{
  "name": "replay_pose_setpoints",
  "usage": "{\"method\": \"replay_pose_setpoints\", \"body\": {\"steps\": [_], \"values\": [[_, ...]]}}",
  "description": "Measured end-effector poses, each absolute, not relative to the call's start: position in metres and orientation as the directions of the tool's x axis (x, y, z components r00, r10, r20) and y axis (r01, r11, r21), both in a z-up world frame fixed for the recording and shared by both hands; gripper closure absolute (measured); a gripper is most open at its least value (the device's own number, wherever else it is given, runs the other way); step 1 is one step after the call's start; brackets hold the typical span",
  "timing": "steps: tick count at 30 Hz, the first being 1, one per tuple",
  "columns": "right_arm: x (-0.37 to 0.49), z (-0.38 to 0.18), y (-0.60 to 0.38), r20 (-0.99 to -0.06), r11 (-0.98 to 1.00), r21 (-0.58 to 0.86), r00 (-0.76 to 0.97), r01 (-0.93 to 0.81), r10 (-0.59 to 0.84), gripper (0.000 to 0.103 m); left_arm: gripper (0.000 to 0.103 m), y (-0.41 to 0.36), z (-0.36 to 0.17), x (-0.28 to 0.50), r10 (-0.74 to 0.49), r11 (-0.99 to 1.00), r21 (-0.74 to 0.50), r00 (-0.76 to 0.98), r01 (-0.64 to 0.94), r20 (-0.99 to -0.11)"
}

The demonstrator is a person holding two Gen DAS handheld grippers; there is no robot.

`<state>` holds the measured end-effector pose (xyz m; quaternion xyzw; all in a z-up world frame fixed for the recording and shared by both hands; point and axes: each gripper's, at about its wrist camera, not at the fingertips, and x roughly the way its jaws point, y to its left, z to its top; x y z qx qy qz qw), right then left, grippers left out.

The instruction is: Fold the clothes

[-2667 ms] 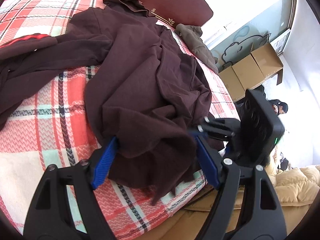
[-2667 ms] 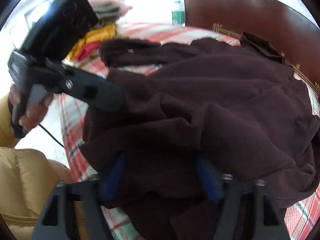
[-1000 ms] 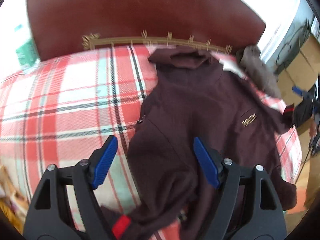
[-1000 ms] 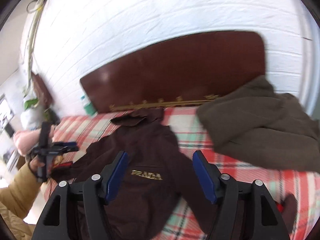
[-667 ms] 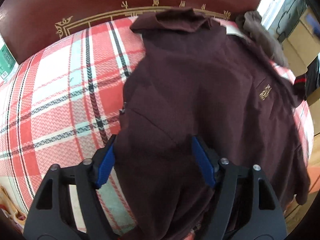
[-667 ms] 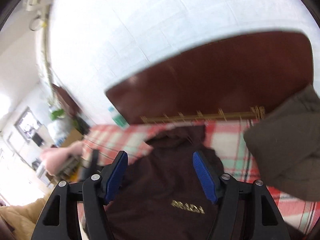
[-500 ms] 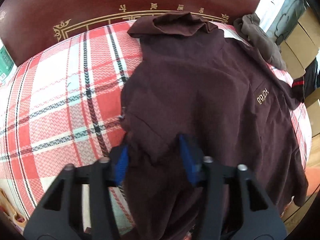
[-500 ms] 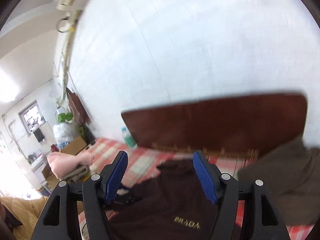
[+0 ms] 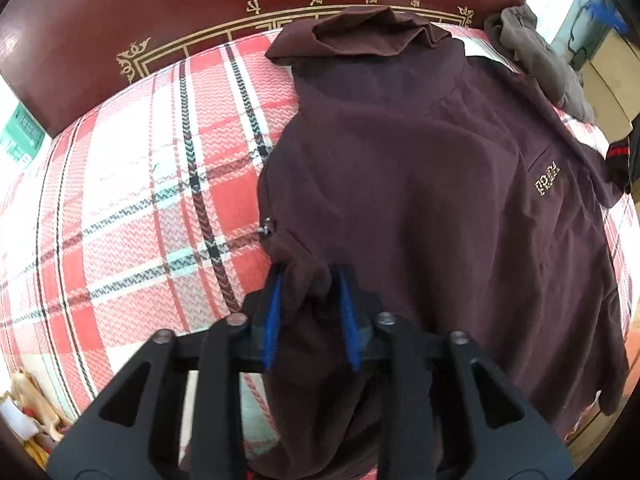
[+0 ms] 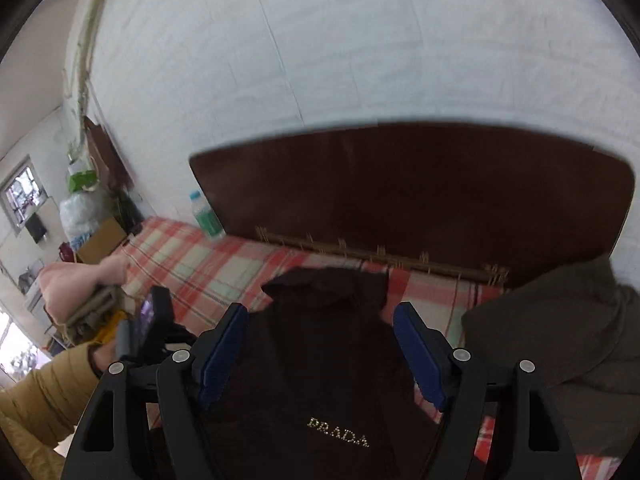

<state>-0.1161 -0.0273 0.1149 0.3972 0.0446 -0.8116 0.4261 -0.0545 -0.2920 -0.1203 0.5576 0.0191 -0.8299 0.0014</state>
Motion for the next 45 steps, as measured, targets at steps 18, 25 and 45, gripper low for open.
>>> {"method": "replay_pose_setpoints", "body": {"steps": [18,25,45], "values": [[-0.195,-0.037,-0.121,-0.848,-0.627,0.191,-0.195,0.755,-0.493,0.056,0.093,-0.301,-0.073,-0.065,-0.166,-0.985,0.129,-0.479,0.111,-0.862],[-0.225,-0.014,-0.098,-0.7,-0.597,0.436,-0.164,0.674,-0.695,0.096,0.092,-0.337,-0.025,-0.066,-0.143,-0.978,0.029,-0.558,0.209,-0.818],[-0.188,-0.013,-0.044,-0.645,-0.619,0.492,-0.222,0.612,-0.732,0.061,0.089,-0.27,-0.113,-0.047,0.051,-0.998,-0.037,-0.408,-0.043,-0.912]]}}
